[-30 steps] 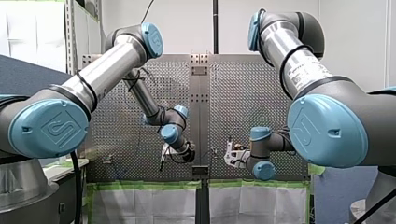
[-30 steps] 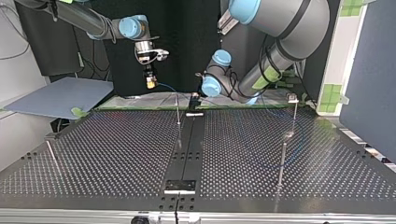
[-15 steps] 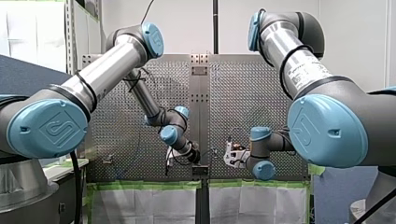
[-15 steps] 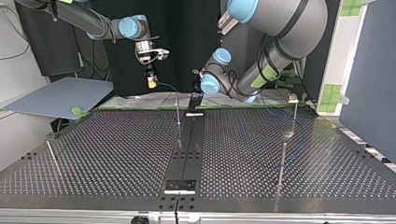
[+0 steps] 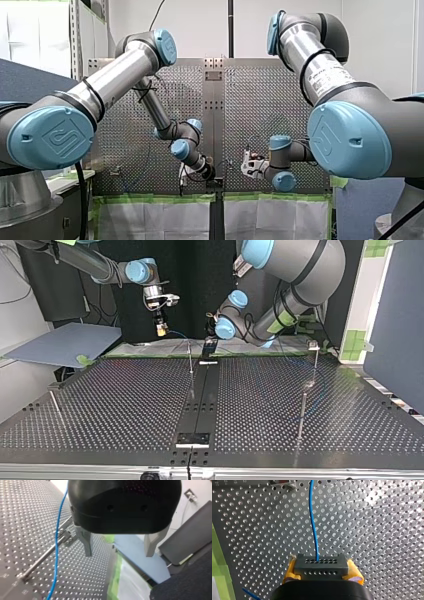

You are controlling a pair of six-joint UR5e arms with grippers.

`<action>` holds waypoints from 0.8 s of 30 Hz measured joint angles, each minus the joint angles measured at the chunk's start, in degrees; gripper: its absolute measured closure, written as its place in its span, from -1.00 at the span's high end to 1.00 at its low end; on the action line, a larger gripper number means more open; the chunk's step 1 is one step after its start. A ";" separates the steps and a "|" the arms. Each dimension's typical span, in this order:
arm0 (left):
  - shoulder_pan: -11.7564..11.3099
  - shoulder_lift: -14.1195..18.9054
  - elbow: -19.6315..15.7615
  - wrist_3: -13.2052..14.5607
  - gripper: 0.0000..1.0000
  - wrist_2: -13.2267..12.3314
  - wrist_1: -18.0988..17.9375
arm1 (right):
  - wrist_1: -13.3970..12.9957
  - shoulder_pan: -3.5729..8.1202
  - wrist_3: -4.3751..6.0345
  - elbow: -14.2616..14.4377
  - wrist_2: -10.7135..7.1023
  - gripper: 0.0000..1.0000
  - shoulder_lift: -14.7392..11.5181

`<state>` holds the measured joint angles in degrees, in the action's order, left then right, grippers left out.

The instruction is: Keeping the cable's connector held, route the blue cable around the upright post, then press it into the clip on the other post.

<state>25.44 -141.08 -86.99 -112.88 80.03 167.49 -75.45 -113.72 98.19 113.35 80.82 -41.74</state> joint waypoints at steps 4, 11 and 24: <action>0.02 0.00 -0.01 -1.97 1.00 1.79 -0.34 | -0.04 0.32 1.01 -0.07 -1.28 -1.00 0.01; 0.01 0.04 0.00 -4.23 1.00 5.28 0.55 | 0.03 0.90 3.07 -0.24 -3.48 -1.00 0.28; 1.66 0.04 0.00 1.44 1.00 11.69 -2.56 | 5.01 1.90 2.37 -3.24 -5.39 -1.00 4.04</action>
<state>27.10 -141.03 -86.99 -111.44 91.71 164.93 -70.43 -111.83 100.56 110.10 75.43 -37.70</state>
